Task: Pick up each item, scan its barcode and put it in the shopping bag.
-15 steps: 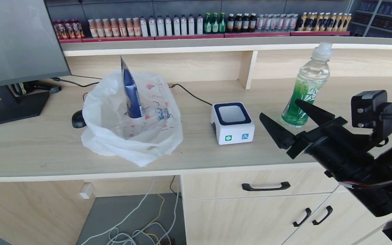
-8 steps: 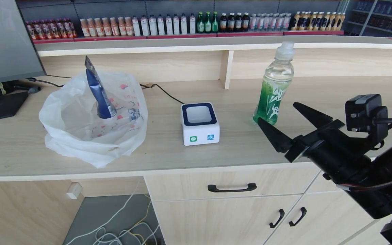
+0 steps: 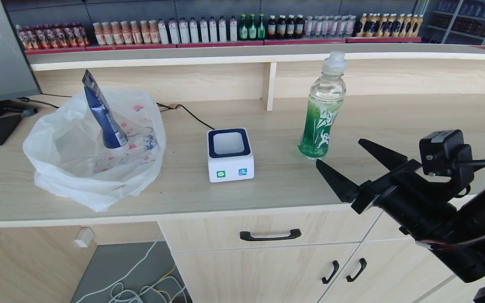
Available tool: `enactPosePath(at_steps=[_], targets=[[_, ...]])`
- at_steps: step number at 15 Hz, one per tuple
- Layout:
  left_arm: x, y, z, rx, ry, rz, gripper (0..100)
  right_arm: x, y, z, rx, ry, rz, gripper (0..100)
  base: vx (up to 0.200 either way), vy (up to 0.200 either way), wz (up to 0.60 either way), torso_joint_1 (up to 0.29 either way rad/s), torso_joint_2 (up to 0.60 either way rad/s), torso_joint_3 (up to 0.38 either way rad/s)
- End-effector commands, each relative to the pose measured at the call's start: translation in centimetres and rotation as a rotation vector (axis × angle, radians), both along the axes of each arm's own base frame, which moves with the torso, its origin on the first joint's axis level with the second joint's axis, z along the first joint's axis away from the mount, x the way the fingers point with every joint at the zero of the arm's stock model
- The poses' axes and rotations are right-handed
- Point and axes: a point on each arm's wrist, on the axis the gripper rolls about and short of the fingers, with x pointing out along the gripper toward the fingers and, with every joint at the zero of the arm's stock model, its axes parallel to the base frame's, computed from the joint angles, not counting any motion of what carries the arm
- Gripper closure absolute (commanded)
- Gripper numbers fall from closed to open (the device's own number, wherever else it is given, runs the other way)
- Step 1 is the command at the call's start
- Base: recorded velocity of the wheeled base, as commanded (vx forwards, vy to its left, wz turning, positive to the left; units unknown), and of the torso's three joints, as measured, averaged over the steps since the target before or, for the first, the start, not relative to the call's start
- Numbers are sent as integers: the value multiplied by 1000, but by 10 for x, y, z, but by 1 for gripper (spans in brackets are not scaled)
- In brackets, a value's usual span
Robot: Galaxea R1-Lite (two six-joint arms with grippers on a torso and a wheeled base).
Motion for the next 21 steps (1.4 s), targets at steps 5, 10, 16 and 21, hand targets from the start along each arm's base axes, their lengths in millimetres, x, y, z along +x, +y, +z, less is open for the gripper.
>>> enactPosePath(at_steps=[5, 10, 16, 21], targets=[[0, 0, 0, 0, 0, 0, 0, 9, -5, 1, 42, 14, -72, 0, 0, 0, 0, 0, 0, 0], [0, 0, 0, 0, 0, 0, 0, 62, 7, 10, 104, -46, -167, 0, 0, 0, 0, 0, 0, 0], [0, 0, 0, 0, 0, 0, 0, 78, 23, 2, 87, -46, -152, 0, 0, 0, 0, 0, 0, 0], [0, 0, 0, 0, 0, 0, 0, 97, 26, -6, 84, -40, -173, 0, 0, 0, 0, 0, 0, 0]])
